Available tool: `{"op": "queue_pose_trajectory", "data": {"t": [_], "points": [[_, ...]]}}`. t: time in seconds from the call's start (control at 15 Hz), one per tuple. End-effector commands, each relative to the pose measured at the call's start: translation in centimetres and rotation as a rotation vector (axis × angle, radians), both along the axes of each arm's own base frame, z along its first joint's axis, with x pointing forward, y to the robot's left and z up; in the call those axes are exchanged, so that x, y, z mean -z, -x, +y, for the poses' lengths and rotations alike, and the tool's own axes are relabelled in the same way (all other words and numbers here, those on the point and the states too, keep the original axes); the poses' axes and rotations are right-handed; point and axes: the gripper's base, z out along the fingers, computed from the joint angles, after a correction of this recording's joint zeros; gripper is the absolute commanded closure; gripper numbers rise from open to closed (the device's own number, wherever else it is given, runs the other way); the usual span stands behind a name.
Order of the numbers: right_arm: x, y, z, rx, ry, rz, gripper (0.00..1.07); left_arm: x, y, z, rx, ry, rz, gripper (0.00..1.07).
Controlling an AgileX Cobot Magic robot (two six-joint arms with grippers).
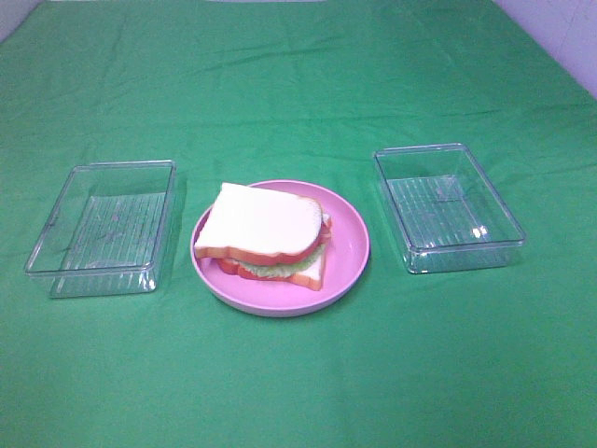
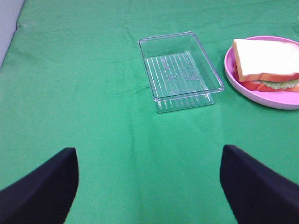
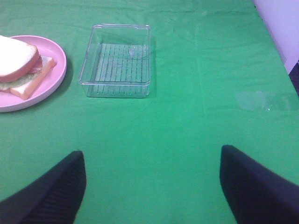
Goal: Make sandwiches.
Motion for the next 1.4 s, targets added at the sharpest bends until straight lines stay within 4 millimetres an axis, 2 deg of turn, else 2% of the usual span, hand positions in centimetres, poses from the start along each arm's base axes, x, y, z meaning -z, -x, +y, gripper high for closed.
{"op": "queue_pose_trajectory", "data": {"t": [0.07,1.4], "points": [[0.07,0.12,-0.03,0.002,0.013,-0.024,0.32,-0.02,0.35,0.0,0.0,0.004,-0.036,0.27],[0.06,0.1,-0.03,0.002,0.012,-0.023,0.32,-0.02,0.31,-0.05,-0.058,0.003,-0.035,0.27]]}}
